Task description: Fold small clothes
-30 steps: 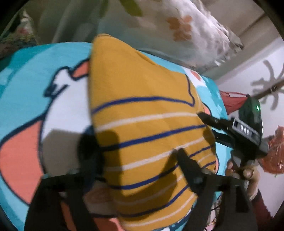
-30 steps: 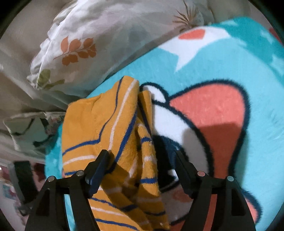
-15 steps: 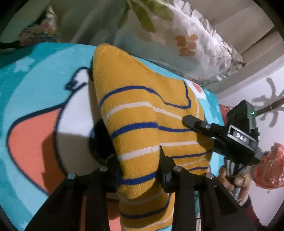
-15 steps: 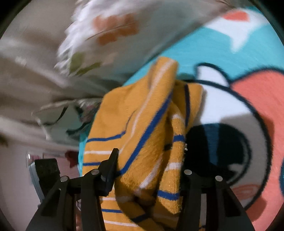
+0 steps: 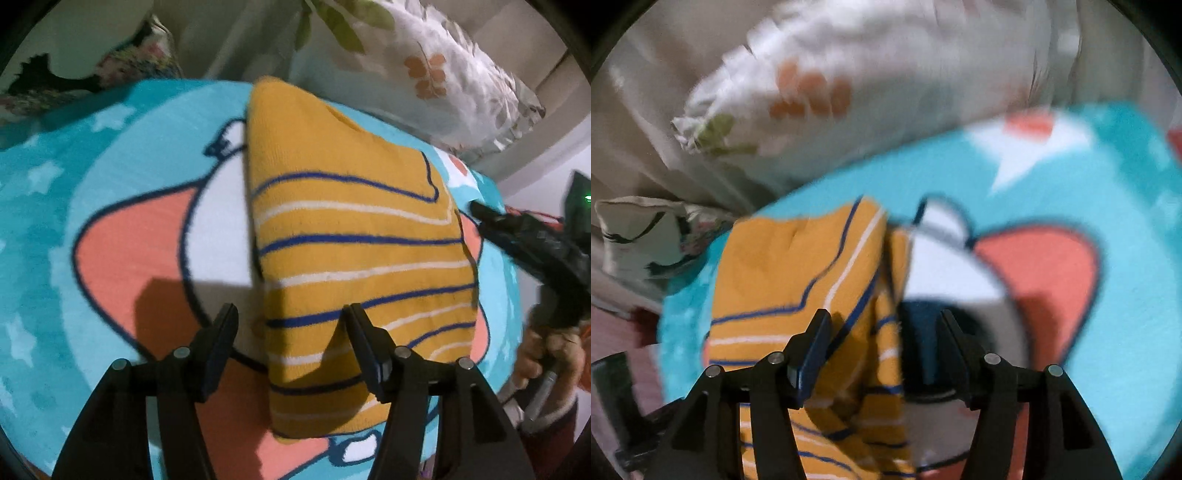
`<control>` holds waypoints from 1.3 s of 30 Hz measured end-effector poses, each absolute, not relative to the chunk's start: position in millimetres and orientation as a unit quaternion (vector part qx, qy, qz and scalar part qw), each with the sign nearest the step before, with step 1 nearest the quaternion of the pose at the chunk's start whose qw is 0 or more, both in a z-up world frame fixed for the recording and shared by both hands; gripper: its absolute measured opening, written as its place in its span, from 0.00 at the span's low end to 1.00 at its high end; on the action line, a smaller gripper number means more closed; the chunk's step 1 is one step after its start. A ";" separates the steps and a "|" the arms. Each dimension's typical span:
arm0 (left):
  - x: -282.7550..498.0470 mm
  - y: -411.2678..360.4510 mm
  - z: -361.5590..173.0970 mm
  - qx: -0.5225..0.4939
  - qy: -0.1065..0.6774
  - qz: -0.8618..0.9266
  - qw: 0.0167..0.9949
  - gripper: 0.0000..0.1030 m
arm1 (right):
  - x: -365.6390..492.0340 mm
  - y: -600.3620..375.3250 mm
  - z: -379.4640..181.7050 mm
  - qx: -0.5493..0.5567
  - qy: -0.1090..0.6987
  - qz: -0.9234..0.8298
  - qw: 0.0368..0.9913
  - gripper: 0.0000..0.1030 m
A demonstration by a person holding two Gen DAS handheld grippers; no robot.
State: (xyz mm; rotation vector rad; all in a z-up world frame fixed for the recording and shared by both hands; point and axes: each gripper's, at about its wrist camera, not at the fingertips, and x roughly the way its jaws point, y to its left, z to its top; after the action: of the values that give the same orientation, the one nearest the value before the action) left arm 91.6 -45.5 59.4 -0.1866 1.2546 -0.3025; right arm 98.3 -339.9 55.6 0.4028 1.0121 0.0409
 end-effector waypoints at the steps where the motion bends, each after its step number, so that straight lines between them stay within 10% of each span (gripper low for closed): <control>1: 91.4 -44.0 60.1 -0.084 0.582 -0.135 0.798 0.58 | 96.6 -335.7 69.7 0.181 0.464 0.020 0.867 0.62; 29: 89.5 -44.4 60.0 -0.014 0.573 -0.136 0.808 0.61 | 72.8 -244.3 42.6 0.015 0.506 0.026 0.862 0.63; 39: 76.3 -61.7 31.2 -0.012 0.604 -0.168 0.779 0.61 | 40.6 -298.2 19.6 0.121 0.541 -0.008 0.832 0.68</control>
State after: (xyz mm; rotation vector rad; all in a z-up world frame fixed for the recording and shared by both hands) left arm 76.3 -61.7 31.2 -0.0259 1.3057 -0.3636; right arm 40.6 -298.2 19.6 0.2567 1.1460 -0.0168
